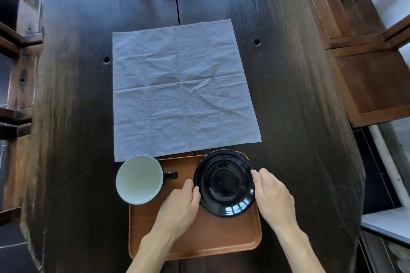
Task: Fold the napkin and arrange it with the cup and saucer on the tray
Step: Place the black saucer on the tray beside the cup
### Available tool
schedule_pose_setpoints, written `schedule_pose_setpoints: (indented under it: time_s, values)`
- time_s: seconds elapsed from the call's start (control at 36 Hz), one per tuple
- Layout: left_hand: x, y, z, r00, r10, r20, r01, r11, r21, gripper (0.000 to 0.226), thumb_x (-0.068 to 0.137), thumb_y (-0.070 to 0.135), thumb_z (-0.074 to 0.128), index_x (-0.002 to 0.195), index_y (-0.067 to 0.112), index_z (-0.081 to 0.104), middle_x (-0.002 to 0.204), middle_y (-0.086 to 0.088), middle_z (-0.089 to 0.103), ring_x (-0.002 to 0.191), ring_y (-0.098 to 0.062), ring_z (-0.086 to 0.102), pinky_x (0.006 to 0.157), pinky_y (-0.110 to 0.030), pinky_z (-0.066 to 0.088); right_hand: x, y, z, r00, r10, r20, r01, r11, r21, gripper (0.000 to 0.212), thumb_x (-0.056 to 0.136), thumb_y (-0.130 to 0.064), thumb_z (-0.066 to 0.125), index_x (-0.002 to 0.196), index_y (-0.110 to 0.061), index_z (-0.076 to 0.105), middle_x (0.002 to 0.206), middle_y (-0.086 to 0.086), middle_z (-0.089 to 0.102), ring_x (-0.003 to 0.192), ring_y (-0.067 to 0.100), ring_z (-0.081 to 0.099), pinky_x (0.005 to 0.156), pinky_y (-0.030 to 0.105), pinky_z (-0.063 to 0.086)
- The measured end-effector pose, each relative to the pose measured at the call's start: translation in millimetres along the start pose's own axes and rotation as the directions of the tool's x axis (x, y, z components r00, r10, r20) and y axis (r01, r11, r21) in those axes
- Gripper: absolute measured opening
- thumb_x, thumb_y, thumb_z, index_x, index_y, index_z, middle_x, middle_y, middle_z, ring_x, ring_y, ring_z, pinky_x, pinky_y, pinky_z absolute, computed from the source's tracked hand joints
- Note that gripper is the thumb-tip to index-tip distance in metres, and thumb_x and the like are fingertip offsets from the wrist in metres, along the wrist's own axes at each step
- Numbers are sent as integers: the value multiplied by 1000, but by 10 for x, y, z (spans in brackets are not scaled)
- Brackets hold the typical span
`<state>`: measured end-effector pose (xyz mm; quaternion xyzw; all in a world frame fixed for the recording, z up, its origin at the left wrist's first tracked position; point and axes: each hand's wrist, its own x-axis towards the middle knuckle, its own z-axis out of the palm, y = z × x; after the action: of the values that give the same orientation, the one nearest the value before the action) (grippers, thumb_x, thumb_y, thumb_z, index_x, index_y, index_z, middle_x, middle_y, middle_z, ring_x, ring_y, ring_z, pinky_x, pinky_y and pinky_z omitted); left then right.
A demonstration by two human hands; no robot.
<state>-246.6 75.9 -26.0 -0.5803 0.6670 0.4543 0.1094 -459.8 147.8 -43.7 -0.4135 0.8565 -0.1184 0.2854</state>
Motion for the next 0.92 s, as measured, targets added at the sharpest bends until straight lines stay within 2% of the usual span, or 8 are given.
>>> schedule_pose_setpoints:
  time_s: [0.11, 0.25, 0.36, 0.53, 0.64, 0.78, 0.86, 0.92]
  values:
    - [81, -1, -97, 997, -21, 80, 19, 1000, 17, 35, 103, 41, 30, 73, 23, 32, 62, -2, 49, 55, -18, 40, 55, -36, 31, -58, -7, 44, 999, 36, -34, -33, 996, 81, 44, 103, -46, 30, 70, -19, 38, 65, -1, 52, 61, 17, 53, 59, 43, 45]
    - [90, 15, -154, 1000, 22, 2, -22, 990, 140, 39, 104, 50, 21, 77, 24, 30, 66, -2, 48, 61, -27, 47, 61, -41, 40, -181, -48, 21, 991, 128, -26, -123, 984, 132, 45, 104, -47, 33, 69, -18, 38, 68, 0, 54, 62, 14, 54, 58, 37, 43]
    - [75, 87, -84, 996, 61, -62, -52, 990, 132, 25, 106, 40, 23, 90, 24, 32, 66, 3, 50, 58, -18, 48, 53, -36, 38, -376, -36, 84, 990, 142, -20, -140, 987, 85, 42, 103, -47, 32, 70, -20, 39, 70, -3, 54, 62, 11, 55, 55, 32, 40]
    - [101, 121, -55, 995, 27, -92, -13, 989, 146, 26, 106, 39, 21, 91, 22, 33, 67, 4, 49, 55, -15, 43, 58, -37, 37, -449, -3, 208, 994, 81, -66, -82, 997, -6, 38, 102, -42, 29, 70, -23, 34, 65, -3, 50, 57, 12, 52, 49, 30, 35]
    - [91, 49, -53, 998, 24, -57, -15, 987, 161, 28, 107, 39, 23, 89, 21, 35, 68, 1, 49, 56, -18, 43, 56, -37, 37, -339, 7, 174, 997, 60, -54, -61, 998, -15, 38, 103, -42, 30, 70, -23, 33, 65, -2, 50, 58, 13, 52, 50, 33, 34]
    - [55, -40, -21, 999, -9, 44, 3, 993, 119, 35, 106, 42, 25, 74, 26, 27, 68, 2, 48, 58, -18, 43, 58, -37, 38, -217, 5, 103, 998, 38, -40, -38, 999, -12, 41, 101, -50, 28, 70, -22, 31, 67, -2, 51, 61, 15, 51, 54, 40, 40]
    - [76, -69, -42, 992, -41, 120, 26, 992, 121, 36, 105, 43, 27, 74, 26, 30, 74, -2, 57, 79, -21, 60, 72, -43, 53, -160, -6, 73, 998, 8, -65, -8, 1000, 5, 42, 100, -50, 29, 71, -21, 34, 64, -3, 50, 59, 15, 52, 54, 40, 43]
    - [80, -64, -61, 988, -53, 148, 36, 992, 119, 35, 105, 45, 29, 77, 23, 34, 81, -6, 64, 89, -24, 64, 80, -48, 54, -165, -13, 72, 997, 15, -73, -14, 1000, 14, 40, 102, -45, 34, 71, -20, 34, 63, -3, 51, 59, 15, 53, 53, 39, 43]
